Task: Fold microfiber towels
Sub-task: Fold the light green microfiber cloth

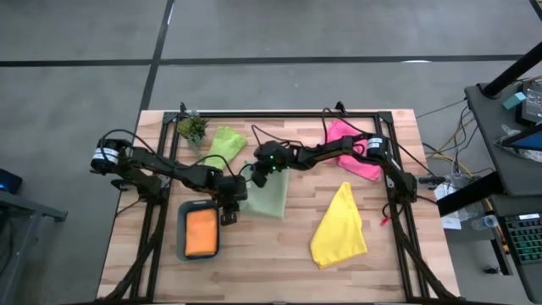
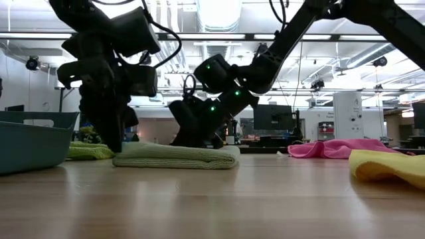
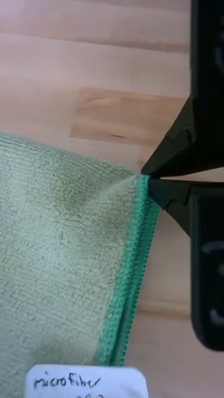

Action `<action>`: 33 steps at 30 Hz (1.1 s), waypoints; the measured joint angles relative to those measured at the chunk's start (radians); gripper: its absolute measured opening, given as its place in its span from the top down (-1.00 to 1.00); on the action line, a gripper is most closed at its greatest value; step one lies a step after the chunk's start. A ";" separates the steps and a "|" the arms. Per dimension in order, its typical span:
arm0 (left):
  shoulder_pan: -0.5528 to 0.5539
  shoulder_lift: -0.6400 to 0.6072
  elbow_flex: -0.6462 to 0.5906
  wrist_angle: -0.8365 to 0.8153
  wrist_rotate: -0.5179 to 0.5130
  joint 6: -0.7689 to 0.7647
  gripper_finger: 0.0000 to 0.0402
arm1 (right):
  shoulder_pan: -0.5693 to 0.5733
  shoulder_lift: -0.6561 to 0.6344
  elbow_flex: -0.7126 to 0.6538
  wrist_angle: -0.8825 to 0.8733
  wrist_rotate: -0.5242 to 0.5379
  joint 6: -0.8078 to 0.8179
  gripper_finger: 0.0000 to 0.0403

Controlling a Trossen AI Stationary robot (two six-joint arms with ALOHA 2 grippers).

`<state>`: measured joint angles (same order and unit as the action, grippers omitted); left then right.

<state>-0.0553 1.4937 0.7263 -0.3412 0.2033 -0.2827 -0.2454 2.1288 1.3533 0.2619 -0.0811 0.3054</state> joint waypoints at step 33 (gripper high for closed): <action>-0.004 -0.120 0.060 -0.180 0.025 -0.005 0.40 | 0.188 -0.252 -0.145 -0.139 0.046 -0.084 0.81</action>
<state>-0.0589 1.3741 0.7862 -0.5214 0.2286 -0.2878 -0.0573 1.8772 1.2087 0.1226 -0.0349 0.2217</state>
